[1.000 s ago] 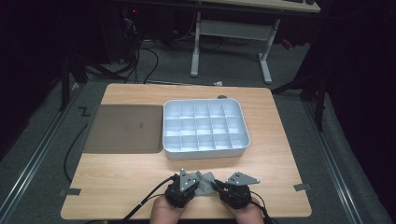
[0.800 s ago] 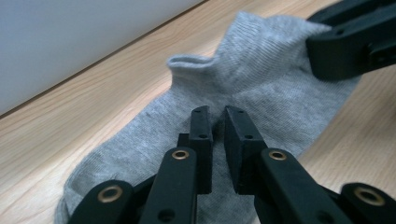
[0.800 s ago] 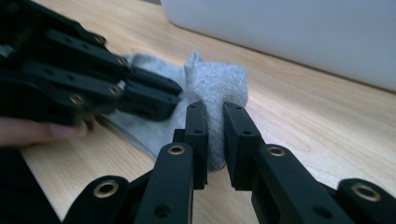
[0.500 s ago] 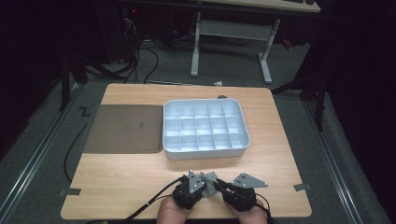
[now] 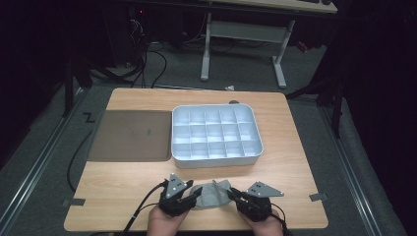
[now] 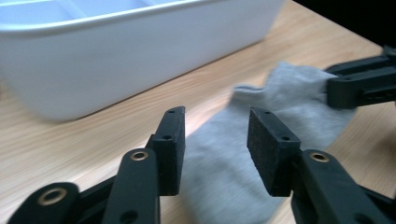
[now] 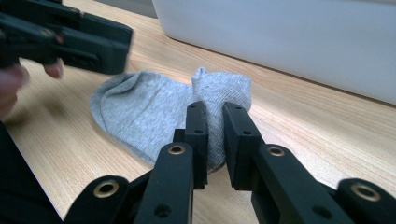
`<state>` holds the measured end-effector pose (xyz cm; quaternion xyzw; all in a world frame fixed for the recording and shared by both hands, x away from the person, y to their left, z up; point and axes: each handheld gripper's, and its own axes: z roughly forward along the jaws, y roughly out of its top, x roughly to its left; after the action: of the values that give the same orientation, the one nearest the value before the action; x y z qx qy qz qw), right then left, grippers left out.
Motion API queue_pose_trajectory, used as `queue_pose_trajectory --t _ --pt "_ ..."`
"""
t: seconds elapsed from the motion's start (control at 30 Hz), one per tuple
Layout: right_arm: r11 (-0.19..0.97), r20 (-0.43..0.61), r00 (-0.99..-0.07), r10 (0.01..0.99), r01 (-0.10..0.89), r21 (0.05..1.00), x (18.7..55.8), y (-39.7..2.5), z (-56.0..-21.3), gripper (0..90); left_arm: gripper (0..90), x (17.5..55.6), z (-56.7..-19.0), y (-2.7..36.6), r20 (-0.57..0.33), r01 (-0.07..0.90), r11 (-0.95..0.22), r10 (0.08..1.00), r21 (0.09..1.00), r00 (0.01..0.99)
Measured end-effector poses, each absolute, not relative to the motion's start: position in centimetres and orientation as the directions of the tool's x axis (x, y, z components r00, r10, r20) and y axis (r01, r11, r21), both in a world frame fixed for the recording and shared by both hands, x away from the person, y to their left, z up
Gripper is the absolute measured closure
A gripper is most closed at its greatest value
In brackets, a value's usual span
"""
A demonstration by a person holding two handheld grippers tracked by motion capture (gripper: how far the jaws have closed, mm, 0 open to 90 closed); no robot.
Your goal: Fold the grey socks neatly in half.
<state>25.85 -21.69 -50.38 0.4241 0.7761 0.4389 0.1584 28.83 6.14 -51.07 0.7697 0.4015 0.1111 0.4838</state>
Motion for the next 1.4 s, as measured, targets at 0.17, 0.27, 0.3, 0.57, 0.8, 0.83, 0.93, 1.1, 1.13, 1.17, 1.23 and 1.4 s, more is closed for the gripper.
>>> queue_pose_trajectory --t 0.17,0.27,0.3,0.57,0.8,0.83,0.93,1.1,1.13,1.17,1.23,1.4 --pt "0.259 0.120 -0.589 0.799 0.517 0.816 25.9 -21.7 -50.4 81.5 55.5 28.6 -52.1 7.8 -0.264 0.548 -0.194 0.717 0.814 0.645" --pt "0.259 0.120 -0.590 0.798 0.516 0.816 25.9 -21.7 -50.4 81.4 55.7 28.3 -52.6 7.7 -0.287 0.573 -0.217 0.695 0.791 0.659" --pt "0.257 0.122 -0.590 0.798 0.517 0.816 25.9 -21.7 -50.4 81.4 57.0 28.3 -52.7 7.7 -0.288 0.577 -0.228 0.690 0.784 0.664" --pt "0.271 0.102 -0.594 0.798 0.505 0.819 25.7 -21.4 -50.1 81.2 84.0 28.7 -53.3 7.7 -0.331 0.621 -0.218 0.690 0.753 0.644" --pt "0.303 0.059 -0.603 0.796 0.481 0.823 25.4 -20.5 -49.6 81.0 86.9 28.7 -53.3 7.6 -0.353 0.617 -0.190 0.678 0.763 0.645" --pt "0.305 0.057 -0.604 0.795 0.478 0.824 25.4 -20.4 -49.6 81.0 86.9 28.6 -53.2 7.5 -0.350 0.613 -0.193 0.675 0.766 0.650" --pt "0.315 0.048 -0.609 0.791 0.474 0.822 25.4 -19.8 -49.6 80.8 86.8 28.5 -53.1 7.2 -0.355 0.609 -0.193 0.664 0.769 0.658" --pt "0.339 0.025 -0.622 0.783 0.458 0.822 25.5 -18.7 -49.6 80.4 86.6 28.3 -53.3 6.6 -0.361 0.609 -0.201 0.649 0.768 0.669" --pt "0.350 0.014 -0.628 0.778 0.452 0.821 25.5 -18.5 -49.6 80.3 86.6 28.2 -53.3 6.5 -0.364 0.608 -0.199 0.646 0.768 0.671" --pt "0.357 0.009 -0.632 0.775 0.449 0.819 25.5 -18.2 -49.6 80.2 86.6 28.2 -53.3 6.4 -0.365 0.607 -0.199 0.643 0.769 0.673" --pt "0.367 0.001 -0.639 0.769 0.444 0.817 25.5 -17.7 -49.7 80.1 86.5 28.1 -53.3 6.2 -0.365 0.604 -0.201 0.639 0.771 0.678" --pt "0.382 0.008 -0.661 0.750 0.444 0.811 25.6 -16.6 -50.0 79.9 86.3 28.1 -53.4 6.1 -0.365 0.605 -0.204 0.636 0.770 0.679"
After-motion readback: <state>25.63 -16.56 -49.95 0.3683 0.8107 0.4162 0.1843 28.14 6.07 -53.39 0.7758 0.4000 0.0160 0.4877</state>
